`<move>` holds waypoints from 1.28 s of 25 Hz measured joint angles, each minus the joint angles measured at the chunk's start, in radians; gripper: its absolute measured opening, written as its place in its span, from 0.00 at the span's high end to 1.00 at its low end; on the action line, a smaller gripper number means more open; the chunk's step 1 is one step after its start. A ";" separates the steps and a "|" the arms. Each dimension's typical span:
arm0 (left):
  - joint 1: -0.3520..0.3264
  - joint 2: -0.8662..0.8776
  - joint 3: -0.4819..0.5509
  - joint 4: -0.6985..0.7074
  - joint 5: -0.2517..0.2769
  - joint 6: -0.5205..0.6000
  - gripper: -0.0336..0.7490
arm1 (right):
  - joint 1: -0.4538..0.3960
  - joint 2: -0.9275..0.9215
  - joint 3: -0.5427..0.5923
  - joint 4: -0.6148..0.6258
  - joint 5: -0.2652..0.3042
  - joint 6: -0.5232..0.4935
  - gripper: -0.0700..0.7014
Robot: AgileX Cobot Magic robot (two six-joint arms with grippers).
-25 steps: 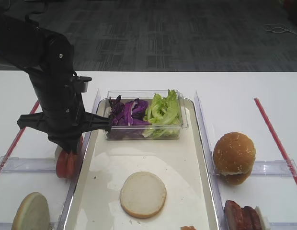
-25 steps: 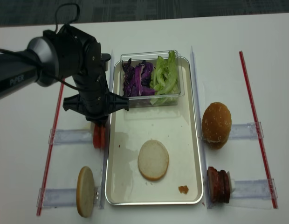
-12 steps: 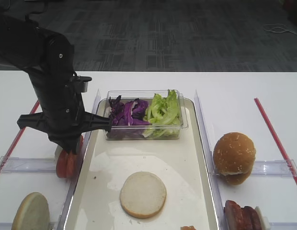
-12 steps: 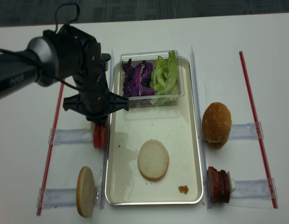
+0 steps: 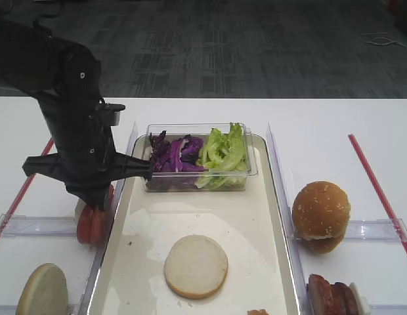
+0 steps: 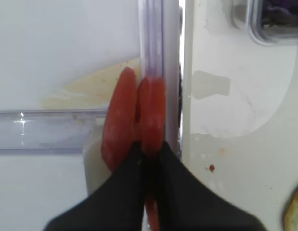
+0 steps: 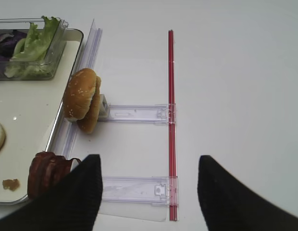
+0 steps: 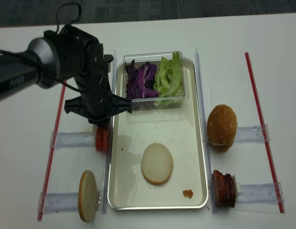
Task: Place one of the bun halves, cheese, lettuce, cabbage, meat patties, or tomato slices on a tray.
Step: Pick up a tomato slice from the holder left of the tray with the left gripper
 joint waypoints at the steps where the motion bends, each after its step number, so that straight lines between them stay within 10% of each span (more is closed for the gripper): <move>1: 0.000 -0.005 0.000 0.000 0.001 0.000 0.93 | 0.000 0.000 0.000 0.000 0.000 0.000 0.32; 32: 0.000 -0.231 0.000 -0.002 0.082 0.012 0.94 | 0.000 0.000 0.000 0.000 0.000 0.000 0.32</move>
